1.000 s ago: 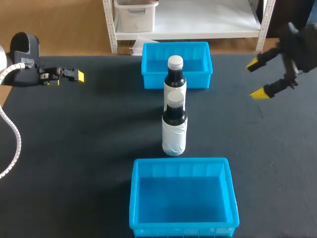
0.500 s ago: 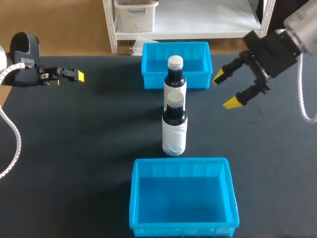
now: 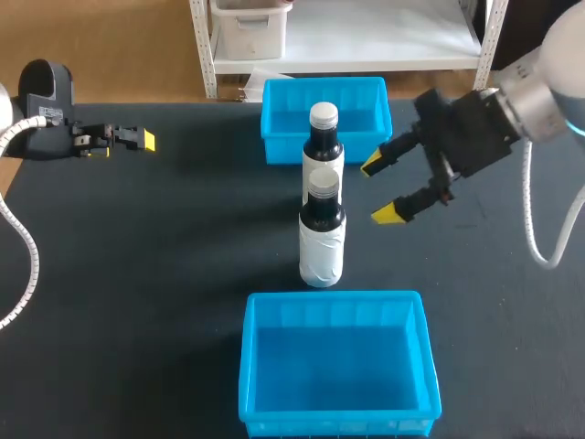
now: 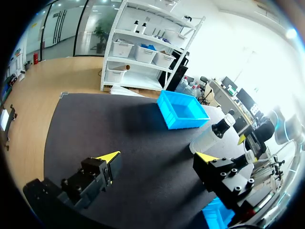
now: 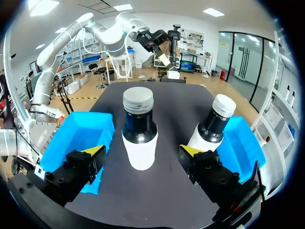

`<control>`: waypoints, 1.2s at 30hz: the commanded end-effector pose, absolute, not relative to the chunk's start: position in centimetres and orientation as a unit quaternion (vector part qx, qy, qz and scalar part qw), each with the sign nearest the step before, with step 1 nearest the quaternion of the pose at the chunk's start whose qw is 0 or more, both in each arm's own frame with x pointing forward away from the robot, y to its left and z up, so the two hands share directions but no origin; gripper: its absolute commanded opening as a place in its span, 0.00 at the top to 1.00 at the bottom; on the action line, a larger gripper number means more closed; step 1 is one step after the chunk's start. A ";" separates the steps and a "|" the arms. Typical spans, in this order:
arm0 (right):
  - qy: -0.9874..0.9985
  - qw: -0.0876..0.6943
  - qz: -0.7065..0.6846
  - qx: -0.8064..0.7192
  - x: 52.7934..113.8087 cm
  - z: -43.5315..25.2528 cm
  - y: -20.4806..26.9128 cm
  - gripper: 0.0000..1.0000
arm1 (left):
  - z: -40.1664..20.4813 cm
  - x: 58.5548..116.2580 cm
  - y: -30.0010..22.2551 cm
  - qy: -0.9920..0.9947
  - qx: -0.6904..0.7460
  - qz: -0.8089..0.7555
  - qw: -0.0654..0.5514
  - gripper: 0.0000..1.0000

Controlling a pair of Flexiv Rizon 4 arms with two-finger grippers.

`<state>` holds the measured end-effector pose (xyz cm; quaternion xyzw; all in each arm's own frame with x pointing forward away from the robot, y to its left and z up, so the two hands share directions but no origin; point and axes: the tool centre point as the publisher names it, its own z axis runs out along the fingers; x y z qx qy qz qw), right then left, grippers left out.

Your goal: Pick up the bottle, and place it in the far bin if it is heavy, or in the near bin if it is light.

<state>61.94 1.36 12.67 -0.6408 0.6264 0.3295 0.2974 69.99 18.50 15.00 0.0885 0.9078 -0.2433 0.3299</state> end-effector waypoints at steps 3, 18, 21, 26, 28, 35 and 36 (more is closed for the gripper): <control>0.620 0.304 0.338 -0.640 62.1 12.7 3.2 0.00 | 15.0 70.0 18.5 0.908 0.088 -0.243 0.330 0.00; 0.621 0.315 0.364 -0.618 62.0 12.4 5.8 0.00 | 15.0 70.0 18.5 0.908 0.088 -0.243 0.330 0.00; 0.622 0.317 0.368 -0.614 62.1 12.4 6.3 0.00 | 15.0 70.0 18.5 0.908 0.088 -0.243 0.330 0.00; 0.626 0.313 0.371 -0.610 62.1 12.1 7.0 0.00 | 15.0 70.0 18.5 0.908 0.088 -0.243 0.330 0.00; 0.628 0.311 0.371 -0.610 62.1 12.1 7.2 0.00 | 15.0 70.0 18.5 0.908 0.088 -0.243 0.330 0.00; 0.629 0.307 0.372 -0.610 62.0 12.1 8.1 0.00 | 15.0 70.0 18.5 0.908 0.088 -0.243 0.330 0.00; 0.628 0.307 0.372 -0.610 62.0 12.1 8.2 0.00 | 15.0 70.0 18.5 0.908 0.088 -0.243 0.330 0.00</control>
